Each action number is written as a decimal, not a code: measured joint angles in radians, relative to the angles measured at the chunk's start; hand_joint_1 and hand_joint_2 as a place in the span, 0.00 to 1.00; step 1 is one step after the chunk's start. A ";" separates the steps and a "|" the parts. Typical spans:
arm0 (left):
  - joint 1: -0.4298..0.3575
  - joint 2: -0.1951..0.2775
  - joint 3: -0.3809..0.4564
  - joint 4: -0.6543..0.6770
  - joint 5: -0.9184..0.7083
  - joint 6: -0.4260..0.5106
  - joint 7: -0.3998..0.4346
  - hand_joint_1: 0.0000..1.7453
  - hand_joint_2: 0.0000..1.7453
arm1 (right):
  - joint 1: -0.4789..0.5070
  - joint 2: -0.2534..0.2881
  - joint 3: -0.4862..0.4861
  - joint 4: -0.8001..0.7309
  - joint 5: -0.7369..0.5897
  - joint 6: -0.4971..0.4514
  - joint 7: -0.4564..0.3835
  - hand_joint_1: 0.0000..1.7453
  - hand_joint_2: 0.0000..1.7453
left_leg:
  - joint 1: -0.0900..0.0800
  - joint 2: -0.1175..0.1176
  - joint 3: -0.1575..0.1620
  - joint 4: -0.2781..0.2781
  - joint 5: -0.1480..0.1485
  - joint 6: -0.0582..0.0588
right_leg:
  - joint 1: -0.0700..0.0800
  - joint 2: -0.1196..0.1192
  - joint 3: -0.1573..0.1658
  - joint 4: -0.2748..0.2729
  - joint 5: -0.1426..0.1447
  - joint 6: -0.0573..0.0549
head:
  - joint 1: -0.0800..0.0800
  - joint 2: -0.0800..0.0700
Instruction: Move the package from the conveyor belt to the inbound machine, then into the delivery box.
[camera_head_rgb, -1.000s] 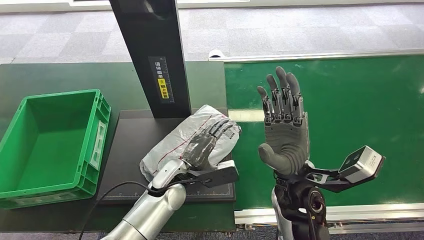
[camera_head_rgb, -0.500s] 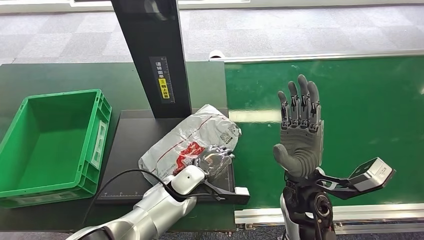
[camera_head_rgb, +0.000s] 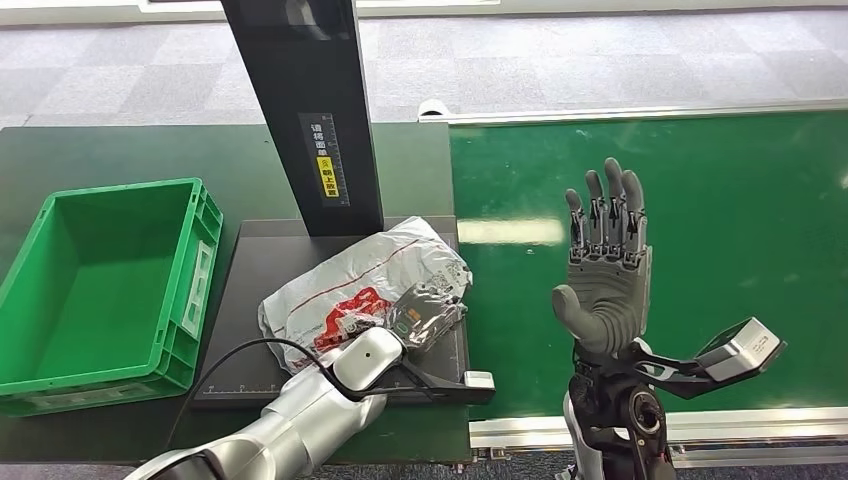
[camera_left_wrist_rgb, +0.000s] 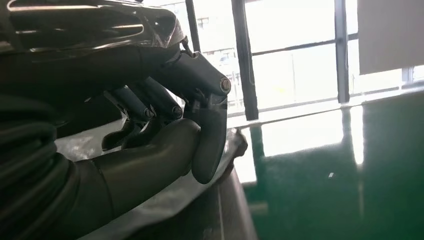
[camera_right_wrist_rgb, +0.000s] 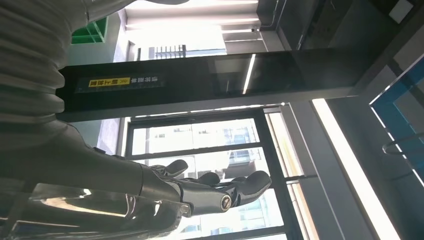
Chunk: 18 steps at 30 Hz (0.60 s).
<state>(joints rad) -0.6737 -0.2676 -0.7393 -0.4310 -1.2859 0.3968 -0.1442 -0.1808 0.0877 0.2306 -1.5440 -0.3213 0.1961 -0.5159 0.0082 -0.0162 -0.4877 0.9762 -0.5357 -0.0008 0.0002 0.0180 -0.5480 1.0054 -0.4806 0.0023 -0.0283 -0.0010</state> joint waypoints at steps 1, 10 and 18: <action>0.005 0.001 0.007 -0.023 0.010 0.021 -0.018 1.00 1.00 | 0.004 0.000 0.000 -0.003 0.002 -0.004 0.003 0.00 1.00 | 0.000 0.000 0.000 0.000 0.000 0.000 | 0.000 0.000 0.000 0.000 0.000 0.000 | 0.000 0.000; 0.098 0.057 0.062 -0.456 0.135 0.027 -0.090 0.71 1.00 | 0.037 0.001 -0.020 -0.029 0.031 -0.018 0.016 0.00 1.00 | 0.000 0.000 0.000 0.000 0.000 0.000 | 0.000 0.000 -0.001 0.000 0.000 0.000 | 0.000 0.000; 0.128 0.109 0.100 -0.669 0.161 -0.050 -0.037 0.00 1.00 | 0.057 0.011 -0.044 -0.052 0.053 -0.025 0.027 0.00 1.00 | 0.000 0.000 0.000 0.000 0.000 0.000 | 0.000 0.000 0.000 0.000 0.000 0.000 | 0.000 0.000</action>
<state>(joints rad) -0.5454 -0.1591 -0.6389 -1.1004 -1.1251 0.3465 -0.1812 -0.1241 0.0986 0.1867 -1.5959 -0.2682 0.1713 -0.4887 0.0083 -0.0160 -0.4878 0.9760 -0.5356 -0.0007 0.0003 0.0181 -0.5484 1.0054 -0.4806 0.0023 -0.0283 -0.0010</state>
